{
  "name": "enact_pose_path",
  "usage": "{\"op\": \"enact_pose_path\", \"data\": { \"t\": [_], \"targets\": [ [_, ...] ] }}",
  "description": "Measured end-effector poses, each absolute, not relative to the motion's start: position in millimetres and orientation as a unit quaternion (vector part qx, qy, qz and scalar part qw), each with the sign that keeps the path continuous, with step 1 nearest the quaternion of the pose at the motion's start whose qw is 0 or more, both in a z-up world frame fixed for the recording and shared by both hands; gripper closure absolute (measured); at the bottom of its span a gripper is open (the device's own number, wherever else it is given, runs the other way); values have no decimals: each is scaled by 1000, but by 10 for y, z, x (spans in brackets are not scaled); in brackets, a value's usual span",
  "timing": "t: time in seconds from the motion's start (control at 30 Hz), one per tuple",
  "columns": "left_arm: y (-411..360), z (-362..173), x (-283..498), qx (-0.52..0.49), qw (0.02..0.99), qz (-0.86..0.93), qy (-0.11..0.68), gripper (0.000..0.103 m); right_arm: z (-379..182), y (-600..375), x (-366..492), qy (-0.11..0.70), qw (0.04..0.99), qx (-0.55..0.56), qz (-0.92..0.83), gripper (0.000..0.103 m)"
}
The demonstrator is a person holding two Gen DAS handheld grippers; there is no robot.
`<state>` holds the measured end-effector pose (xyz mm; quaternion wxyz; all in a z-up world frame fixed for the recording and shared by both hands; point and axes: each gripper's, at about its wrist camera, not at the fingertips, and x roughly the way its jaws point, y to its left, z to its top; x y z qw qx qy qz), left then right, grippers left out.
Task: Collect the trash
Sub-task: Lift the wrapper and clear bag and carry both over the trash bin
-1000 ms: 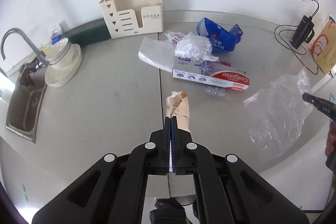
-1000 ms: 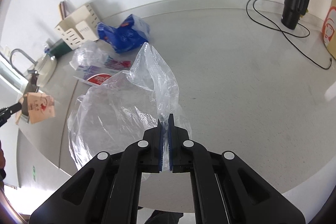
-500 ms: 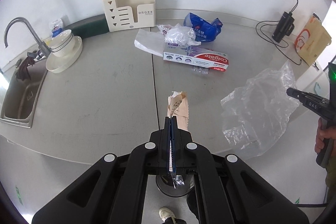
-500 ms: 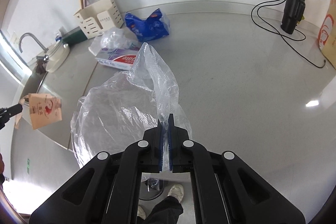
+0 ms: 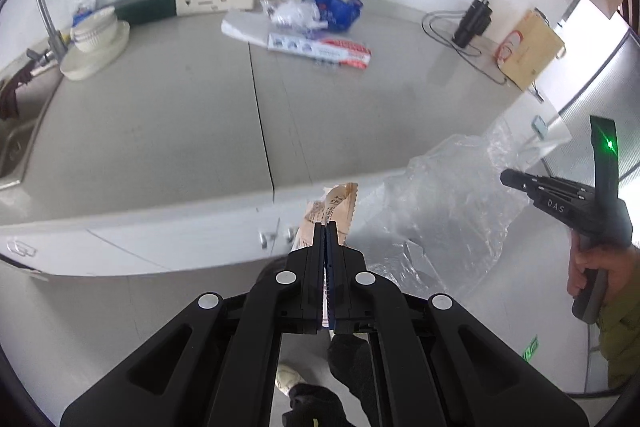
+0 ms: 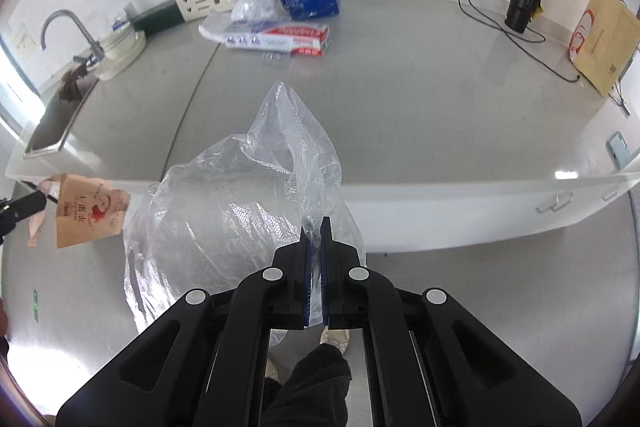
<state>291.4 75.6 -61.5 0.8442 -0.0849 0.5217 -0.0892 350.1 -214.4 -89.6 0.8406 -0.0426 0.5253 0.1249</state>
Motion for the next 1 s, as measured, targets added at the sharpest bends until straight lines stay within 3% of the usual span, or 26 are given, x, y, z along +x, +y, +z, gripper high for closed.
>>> {"op": "enact_pose_path", "data": {
  "t": [0.27, 0.57, 1.0],
  "targets": [
    [754, -1176, 2563, -107, 824, -71, 552, 103, -1560, -2144, 3214, 556, 819, -86, 109, 98],
    [556, -2307, 2614, -104, 790, -48, 602, 103, -2530, -2218, 3225, 592, 795, -108, 77, 98],
    [598, -3776, 2879, -120, 774, 7, 622, 103, -3913, -1955, 3596, 580, 802, -123, 69, 99]
  ]
}}
